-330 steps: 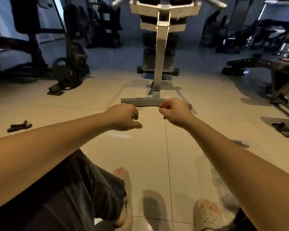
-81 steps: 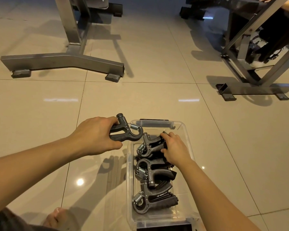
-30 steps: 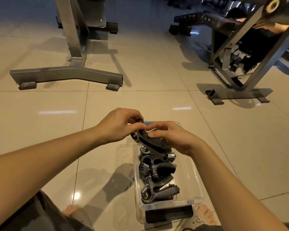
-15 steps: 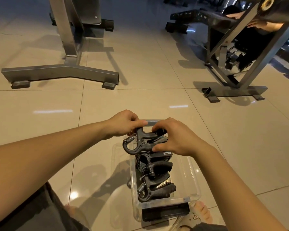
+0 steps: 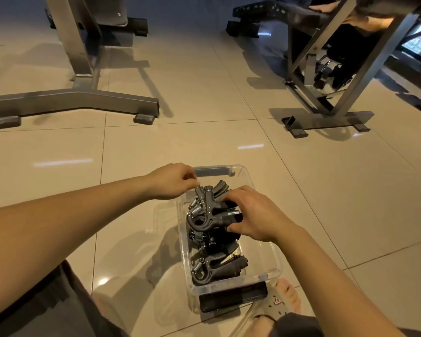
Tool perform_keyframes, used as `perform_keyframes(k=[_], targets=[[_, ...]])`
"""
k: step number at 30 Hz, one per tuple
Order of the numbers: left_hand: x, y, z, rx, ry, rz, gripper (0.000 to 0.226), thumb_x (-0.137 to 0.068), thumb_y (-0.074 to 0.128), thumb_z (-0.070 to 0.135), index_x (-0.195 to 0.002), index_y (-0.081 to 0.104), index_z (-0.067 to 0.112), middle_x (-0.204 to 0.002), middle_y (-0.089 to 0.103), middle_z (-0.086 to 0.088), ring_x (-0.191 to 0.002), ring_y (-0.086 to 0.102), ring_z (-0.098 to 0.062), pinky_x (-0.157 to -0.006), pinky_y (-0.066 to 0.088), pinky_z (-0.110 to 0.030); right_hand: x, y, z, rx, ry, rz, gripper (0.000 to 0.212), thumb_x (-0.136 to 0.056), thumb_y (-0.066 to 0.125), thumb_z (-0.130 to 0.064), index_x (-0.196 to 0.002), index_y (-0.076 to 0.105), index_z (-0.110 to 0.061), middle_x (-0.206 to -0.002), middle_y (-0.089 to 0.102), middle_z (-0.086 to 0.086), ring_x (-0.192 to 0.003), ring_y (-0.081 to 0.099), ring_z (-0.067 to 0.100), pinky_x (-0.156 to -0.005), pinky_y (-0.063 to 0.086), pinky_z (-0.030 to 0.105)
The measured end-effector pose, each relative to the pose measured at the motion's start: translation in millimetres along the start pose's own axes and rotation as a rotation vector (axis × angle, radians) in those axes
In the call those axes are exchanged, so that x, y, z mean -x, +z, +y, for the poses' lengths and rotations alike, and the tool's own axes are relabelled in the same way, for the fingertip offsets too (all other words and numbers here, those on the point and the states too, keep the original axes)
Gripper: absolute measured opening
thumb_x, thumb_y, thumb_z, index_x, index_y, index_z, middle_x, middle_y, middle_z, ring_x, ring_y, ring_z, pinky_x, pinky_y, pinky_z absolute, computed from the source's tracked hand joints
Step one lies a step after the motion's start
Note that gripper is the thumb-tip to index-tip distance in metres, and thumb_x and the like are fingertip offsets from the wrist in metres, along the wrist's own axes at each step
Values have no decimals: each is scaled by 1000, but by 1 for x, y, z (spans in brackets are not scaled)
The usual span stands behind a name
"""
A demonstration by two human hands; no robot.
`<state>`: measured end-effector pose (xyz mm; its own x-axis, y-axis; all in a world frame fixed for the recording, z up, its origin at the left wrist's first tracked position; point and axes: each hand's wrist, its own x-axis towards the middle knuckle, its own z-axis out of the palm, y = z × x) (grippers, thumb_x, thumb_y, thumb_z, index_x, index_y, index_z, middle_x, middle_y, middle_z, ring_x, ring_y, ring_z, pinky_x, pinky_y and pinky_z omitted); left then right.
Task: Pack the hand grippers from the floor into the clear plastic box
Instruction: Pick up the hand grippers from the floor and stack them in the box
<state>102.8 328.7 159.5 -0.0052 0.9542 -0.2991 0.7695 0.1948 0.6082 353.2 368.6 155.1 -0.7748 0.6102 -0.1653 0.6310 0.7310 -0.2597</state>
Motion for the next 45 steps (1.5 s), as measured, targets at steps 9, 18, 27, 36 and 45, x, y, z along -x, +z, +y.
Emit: perform_keyframes(k=[9,18,27,36,45], targets=[[17,38,-19,-642,-9,-225,101,-63,73,79,-134,54,10,-144,47,-10,-127,48,-27,-101,47,-42,14,60,4,27,36,-229,63,-71,84,-37,-126,57,-28,-123,60,-1,-115,54,21,-94,51,40],[21,49,-24,-692,16,-150,103,-59,73,81,-131,57,9,-146,47,-13,-131,46,-30,-104,46,-44,28,94,2,95,-29,-271,74,-76,83,-31,-142,51,-20,-142,43,-1,-131,41,20,-105,46,37],[22,47,-23,-665,18,-133,104,-54,74,83,-129,59,13,-142,50,-9,-126,49,-27,-101,46,-41,23,99,1,190,-20,-313,72,-79,80,-37,-144,52,-21,-140,46,-1,-129,43,21,-101,48,39],[32,48,-22,-712,0,-118,92,-59,70,84,-117,63,12,-140,55,-8,-123,54,-27,-101,46,-40,20,101,1,162,2,-342,68,-79,80,-35,-141,56,-19,-135,53,-1,-128,45,21,-101,48,39],[68,23,-17,-674,-61,-69,94,-66,71,79,-136,56,18,-138,54,-4,-124,52,-24,-99,47,-41,29,73,-8,-178,237,-66,54,-84,78,-32,-134,63,-18,-133,62,-1,-122,58,20,-102,48,35]])
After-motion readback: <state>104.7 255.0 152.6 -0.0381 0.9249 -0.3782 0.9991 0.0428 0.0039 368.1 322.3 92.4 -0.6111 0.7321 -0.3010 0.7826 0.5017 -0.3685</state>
